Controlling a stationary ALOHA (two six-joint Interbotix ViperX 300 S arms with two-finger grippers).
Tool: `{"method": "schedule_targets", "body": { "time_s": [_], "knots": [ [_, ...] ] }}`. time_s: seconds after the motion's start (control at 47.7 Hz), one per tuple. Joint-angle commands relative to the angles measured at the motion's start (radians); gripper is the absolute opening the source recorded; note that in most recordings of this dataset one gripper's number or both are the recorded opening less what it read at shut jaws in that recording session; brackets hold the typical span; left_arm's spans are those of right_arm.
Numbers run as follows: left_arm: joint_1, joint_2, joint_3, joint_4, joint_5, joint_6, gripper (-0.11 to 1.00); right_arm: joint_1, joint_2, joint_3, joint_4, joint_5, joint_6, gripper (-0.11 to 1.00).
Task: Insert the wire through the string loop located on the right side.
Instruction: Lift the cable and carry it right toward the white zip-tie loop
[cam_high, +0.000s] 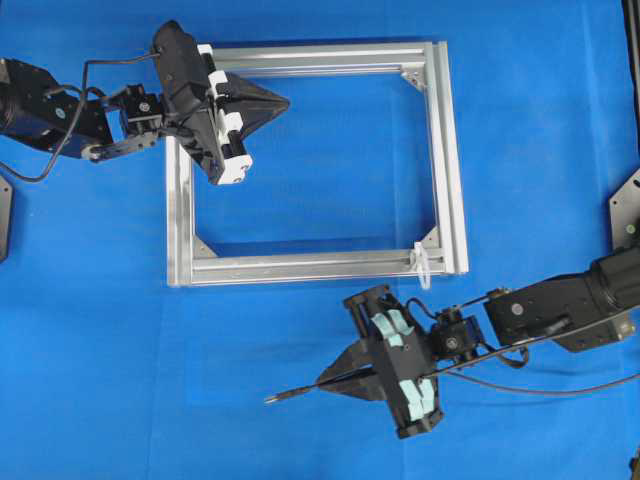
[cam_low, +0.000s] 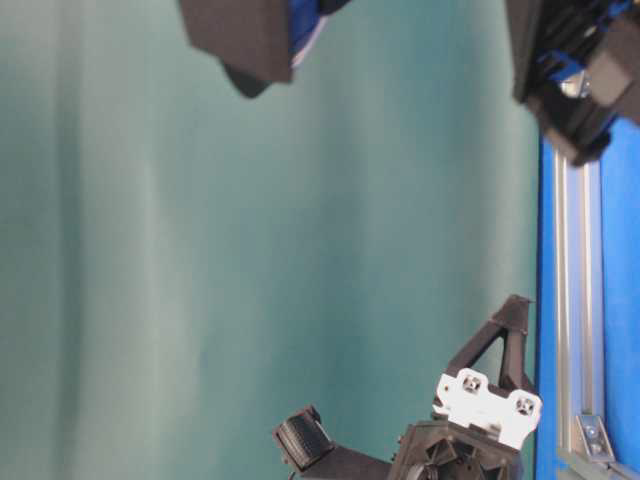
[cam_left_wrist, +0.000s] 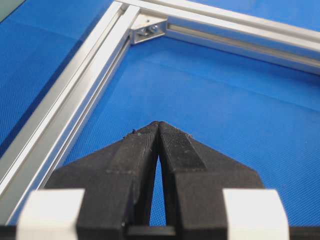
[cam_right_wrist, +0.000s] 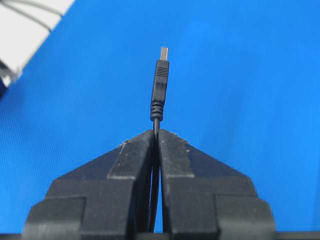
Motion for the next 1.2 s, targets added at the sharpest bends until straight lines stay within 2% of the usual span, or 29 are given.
{"method": "schedule_targets", "body": {
  "time_s": [0.0,0.357,0.86,1.175],
  "knots": [
    [-0.003,-0.029,-0.006,0.003,-0.005,0.0,0.0,0.014,-0.055,0.017,0.005,-0.008,0.003,-0.04],
    [-0.003,-0.031,-0.008,0.003,-0.005,-0.002,0.0,0.051,-0.209,0.221,0.025,-0.02,0.006,-0.04],
    [-0.009,-0.029,-0.011,0.002,-0.005,0.0,0.0,0.104,-0.512,0.531,0.049,-0.012,0.009,-0.04],
    [-0.009,-0.029,-0.011,0.003,-0.005,0.0,0.0,0.109,-0.632,0.614,0.049,0.003,0.006,-0.04]
  ]
}}
